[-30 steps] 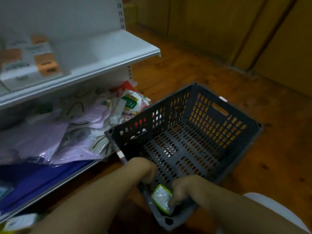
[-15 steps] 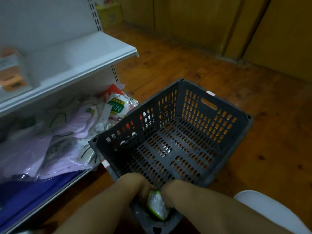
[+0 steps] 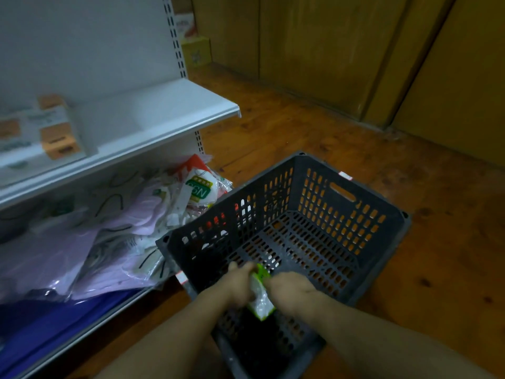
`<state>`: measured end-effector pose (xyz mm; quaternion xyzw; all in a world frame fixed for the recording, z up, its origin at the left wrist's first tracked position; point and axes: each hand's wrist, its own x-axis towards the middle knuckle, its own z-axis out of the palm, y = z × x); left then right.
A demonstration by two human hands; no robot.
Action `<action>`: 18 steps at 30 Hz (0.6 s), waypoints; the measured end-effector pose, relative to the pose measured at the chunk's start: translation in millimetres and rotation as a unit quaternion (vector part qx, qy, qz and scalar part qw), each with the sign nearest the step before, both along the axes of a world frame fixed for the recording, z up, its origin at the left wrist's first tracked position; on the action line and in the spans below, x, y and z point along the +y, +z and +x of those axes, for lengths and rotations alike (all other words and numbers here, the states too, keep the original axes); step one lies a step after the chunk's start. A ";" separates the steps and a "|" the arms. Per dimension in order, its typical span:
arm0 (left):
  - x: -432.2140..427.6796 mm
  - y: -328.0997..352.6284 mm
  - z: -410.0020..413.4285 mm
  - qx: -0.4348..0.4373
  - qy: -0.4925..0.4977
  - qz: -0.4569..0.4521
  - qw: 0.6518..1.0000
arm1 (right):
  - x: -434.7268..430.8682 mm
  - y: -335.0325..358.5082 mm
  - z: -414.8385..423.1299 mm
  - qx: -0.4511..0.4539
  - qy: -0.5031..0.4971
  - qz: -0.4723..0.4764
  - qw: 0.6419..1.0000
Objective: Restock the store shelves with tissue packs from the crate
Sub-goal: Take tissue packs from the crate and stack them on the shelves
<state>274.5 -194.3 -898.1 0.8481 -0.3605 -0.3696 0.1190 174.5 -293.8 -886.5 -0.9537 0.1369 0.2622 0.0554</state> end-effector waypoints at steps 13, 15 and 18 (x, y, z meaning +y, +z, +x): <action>24.5 157.8 40.8 0.052 0.157 -0.459 0.873 | -15.5 143.5 33.3 -0.452 -0.373 0.432 0.686; 22.4 175.4 40.3 0.087 0.150 -0.476 0.862 | -22.7 159.5 38.3 -0.464 -0.354 0.480 0.655; -0.8 232.9 45.7 0.136 0.176 -0.520 0.825 | -50.1 208.9 46.8 -0.515 -0.321 0.484 0.630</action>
